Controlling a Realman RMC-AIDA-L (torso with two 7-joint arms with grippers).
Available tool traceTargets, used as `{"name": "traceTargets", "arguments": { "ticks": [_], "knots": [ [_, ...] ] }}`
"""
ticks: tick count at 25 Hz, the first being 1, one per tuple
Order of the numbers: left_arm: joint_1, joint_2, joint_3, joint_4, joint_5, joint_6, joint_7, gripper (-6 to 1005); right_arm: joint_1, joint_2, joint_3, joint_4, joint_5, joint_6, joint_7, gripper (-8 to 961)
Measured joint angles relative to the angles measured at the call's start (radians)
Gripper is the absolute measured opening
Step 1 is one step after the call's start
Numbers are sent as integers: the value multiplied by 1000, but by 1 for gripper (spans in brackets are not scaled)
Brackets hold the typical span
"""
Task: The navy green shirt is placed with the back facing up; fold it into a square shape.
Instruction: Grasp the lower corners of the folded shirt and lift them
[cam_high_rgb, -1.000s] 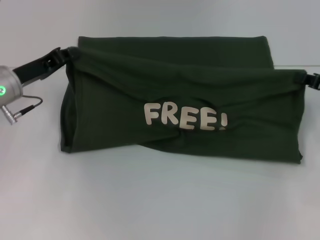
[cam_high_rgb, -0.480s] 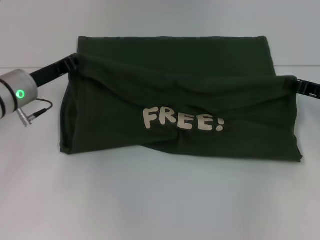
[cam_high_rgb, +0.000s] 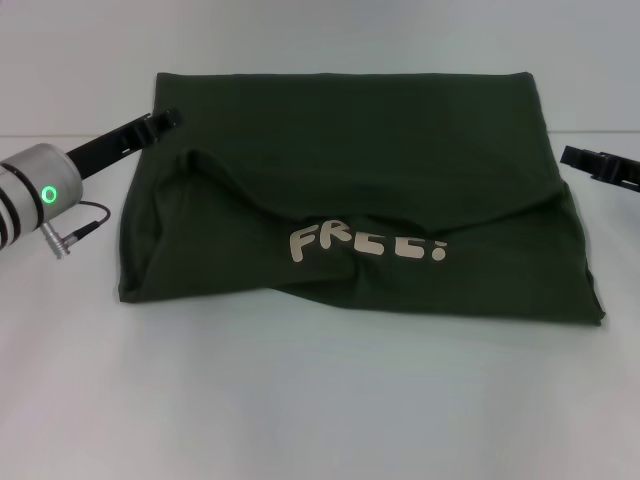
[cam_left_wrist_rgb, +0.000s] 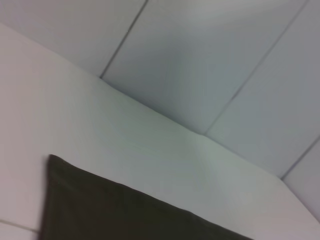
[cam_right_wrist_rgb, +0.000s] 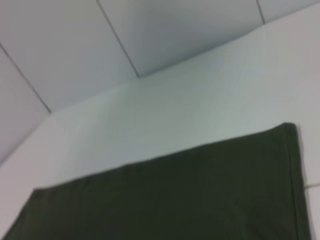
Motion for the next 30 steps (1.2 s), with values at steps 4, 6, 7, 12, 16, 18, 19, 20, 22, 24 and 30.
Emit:
{"name": "traceTargets", "arguments": {
  "ticks": [4,6,7,12,16,18,19,20,22,24,30],
  "knots": [
    [27,4,6,0,-48,6,-3,267,-28,-9,2,-1,76,-41,-11,265],
    [40,16,12,-2,-54,56,-18,310,-42,-17,3,-2,104,-89,-26,345],
    [45,24,16,-3,-53,84,-30,331,-53,-25,2,-4,112,-137,-37,384],
    [109,157,237,-19,-30,326,-264,710,-103,-69,-23,-12,89,-361,-84,625],
    [130,217,370,-21,-14,392,-326,830,-145,-82,-51,-13,63,-517,-187,792],
    [136,220,391,-2,28,397,-313,851,-160,-79,-58,-11,55,-566,-240,870],
    [136,218,393,11,57,398,-307,862,-165,-76,-60,-10,52,-579,-258,880],
    [136,215,394,23,82,399,-299,873,-169,-73,-62,-9,48,-593,-277,890],
    [135,206,397,38,138,395,-276,873,-175,-65,-65,-8,37,-619,-307,911],
    [131,201,398,41,179,377,-272,874,-177,-55,-66,-6,19,-636,-335,931],
    [128,190,409,43,241,304,-262,874,-170,-33,-69,-8,-30,-627,-355,931]
  ]
}}
